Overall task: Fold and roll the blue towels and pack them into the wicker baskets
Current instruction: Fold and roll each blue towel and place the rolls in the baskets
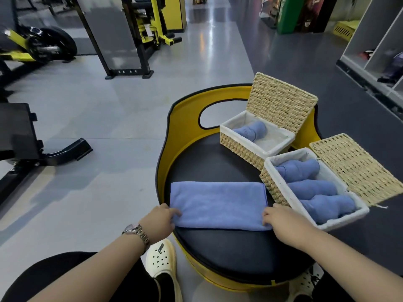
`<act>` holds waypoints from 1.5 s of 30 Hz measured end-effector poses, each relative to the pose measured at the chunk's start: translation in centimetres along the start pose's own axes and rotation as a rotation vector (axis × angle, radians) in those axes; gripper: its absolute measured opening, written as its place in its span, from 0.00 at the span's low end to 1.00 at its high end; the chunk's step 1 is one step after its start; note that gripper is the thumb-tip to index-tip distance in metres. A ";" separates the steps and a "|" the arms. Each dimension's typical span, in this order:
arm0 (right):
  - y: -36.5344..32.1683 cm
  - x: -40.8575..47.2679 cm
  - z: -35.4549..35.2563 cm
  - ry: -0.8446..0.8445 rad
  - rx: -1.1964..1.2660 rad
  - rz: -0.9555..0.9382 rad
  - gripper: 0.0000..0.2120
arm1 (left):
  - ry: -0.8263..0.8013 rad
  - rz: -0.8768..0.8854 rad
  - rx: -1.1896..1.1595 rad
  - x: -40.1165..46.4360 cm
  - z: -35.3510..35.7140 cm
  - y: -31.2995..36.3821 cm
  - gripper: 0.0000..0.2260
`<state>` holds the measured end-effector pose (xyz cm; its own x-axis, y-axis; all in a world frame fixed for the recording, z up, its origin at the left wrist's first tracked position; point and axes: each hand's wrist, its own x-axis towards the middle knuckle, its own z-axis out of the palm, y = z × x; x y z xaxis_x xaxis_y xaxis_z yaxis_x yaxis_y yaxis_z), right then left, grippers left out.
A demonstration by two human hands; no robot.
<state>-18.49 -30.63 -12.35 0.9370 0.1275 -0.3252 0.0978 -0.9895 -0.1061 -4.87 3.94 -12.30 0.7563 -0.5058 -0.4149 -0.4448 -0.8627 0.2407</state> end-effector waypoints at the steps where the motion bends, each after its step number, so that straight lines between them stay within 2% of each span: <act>1: 0.0 0.0 -0.1 -0.002 0.016 0.014 0.11 | 0.026 -0.051 -0.095 0.0 0.0 0.3 0.13; 3: -0.2 0.3 -0.3 0.020 0.044 0.072 0.07 | 0.096 -0.130 -0.204 0.2 0.1 0.7 0.10; 6: -0.3 1.5 -0.6 0.063 0.116 0.105 0.17 | 0.170 -0.264 -0.143 0.5 -0.4 2.2 0.12; 8: -1.0 1.8 -1.1 0.125 0.113 0.078 0.10 | 0.115 -0.312 -0.045 0.5 -0.8 3.2 0.17; 10: -1.5 2.1 -1.3 0.159 0.089 0.074 0.13 | 0.026 -0.332 0.004 0.5 -1.0 4.0 0.19; 13: -1.6 2.8 -1.3 0.128 0.057 0.096 0.12 | 0.022 -0.396 -0.157 1.3 -0.4 3.5 0.20; 15: -1.7 3.2 -1.8 0.098 0.054 0.127 0.05 | 0.062 -0.408 -0.232 1.5 -0.1 3.2 0.21; 17: -1.9 3.3 -2.3 0.144 0.075 0.109 0.09 | 0.075 -0.407 -0.228 1.3 0.1 3.3 0.20; 18: -2.4 3.2 -2.9 0.181 0.114 0.086 0.06 | 0.096 -0.404 -0.230 1.2 0.0 3.4 0.18; 20: -2.8 3.0 -3.1 0.121 0.110 0.151 0.13 | 0.147 -0.386 -0.272 1.1 -0.2 3.6 0.11; 22: -2.7 3.0 -2.9 0.165 0.138 0.138 0.16 | 0.211 -0.370 -0.346 1.2 -0.6 4.1 0.12; 25: -2.7 2.6 -3.5 0.199 0.200 0.133 0.15 | 0.394 -0.267 -0.486 1.0 -1.7 6.8 0.12; 28: -3.2 2.5 -4.3 0.155 0.457 0.190 0.13 | 0.515 -0.095 -0.602 0.7 -2.8 10.7 0.12; 30: -3.8 2.9 -4.7 0.190 0.664 0.202 0.15 | 0.511 0.029 -0.573 0.7 -2.8 13.3 0.08; 32: -4.0 3.5 -5.1 0.287 0.827 0.275 0.19 | 0.465 0.123 -0.440 0.9 -2.2 15.6 0.05; 35: -3.4 3.8 -6.1 0.505 0.980 0.349 0.33 | 0.393 0.285 -0.305 1.4 -0.8 18.5 0.07; 37: -2.7 3.7 -6.0 0.587 0.775 0.388 0.30 | 0.291 0.422 -0.251 1.9 0.4 19.7 0.11; 40: -1.8 3.9 -5.2 0.671 0.220 0.321 0.25 | 0.214 0.505 -0.113 2.9 2.1 19.9 0.18; 43: -0.7 5.0 -3.6 0.488 0.030 0.073 0.19 | 0.342 0.489 0.072 3.5 3.5 18.3 0.13; 45: -0.7 5.3 -3.1 0.285 -0.065 0.036 0.20 | 0.336 0.469 0.150 3.5 4.2 16.7 0.12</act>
<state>-12.55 -29.51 -11.11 0.9958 0.0775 -0.0494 0.0757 -0.9965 -0.0362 -11.66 -12.26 -13.42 0.5622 -0.8269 0.0114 -0.8125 -0.5497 0.1942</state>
